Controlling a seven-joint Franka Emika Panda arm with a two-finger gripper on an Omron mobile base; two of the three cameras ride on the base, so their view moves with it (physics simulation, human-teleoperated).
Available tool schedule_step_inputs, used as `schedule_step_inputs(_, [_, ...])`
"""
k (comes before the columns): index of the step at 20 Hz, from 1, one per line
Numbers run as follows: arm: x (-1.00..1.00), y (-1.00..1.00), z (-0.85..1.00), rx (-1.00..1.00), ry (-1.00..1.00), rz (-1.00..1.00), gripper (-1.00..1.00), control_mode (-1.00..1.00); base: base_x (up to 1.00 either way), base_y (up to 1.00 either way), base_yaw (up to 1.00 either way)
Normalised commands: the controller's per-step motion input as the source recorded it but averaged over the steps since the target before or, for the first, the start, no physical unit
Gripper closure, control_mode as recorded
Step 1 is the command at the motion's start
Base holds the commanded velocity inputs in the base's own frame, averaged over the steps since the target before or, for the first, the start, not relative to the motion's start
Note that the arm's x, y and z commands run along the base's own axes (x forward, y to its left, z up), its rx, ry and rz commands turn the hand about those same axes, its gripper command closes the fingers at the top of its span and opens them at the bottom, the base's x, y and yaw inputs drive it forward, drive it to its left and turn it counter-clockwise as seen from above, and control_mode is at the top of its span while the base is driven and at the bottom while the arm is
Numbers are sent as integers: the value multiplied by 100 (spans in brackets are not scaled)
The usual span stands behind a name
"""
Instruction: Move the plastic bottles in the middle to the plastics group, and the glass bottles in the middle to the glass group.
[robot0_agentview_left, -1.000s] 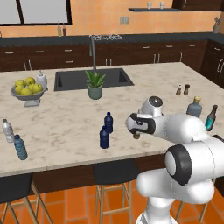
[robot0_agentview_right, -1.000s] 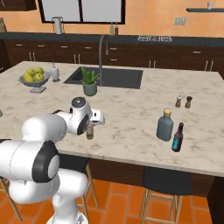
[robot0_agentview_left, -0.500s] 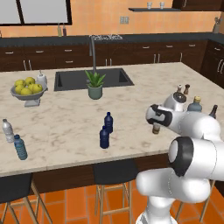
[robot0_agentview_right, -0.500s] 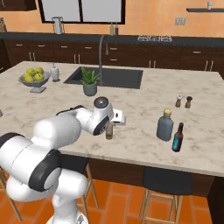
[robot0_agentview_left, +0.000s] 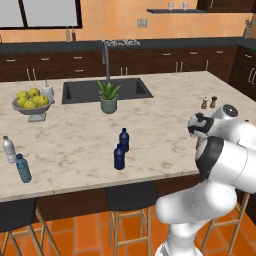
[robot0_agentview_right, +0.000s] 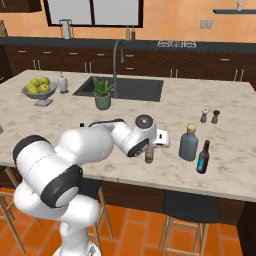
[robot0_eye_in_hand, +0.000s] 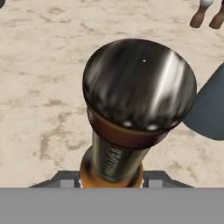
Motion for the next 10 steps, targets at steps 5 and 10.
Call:
schedule_step_inputs(5, [0, -74, 0, 0, 0, -4, 100, -100, 0, 0, 0])
schedule_step_inputs(10, [0, -22, 0, -5, 0, 0, 100, -100, 0, 0, 0])
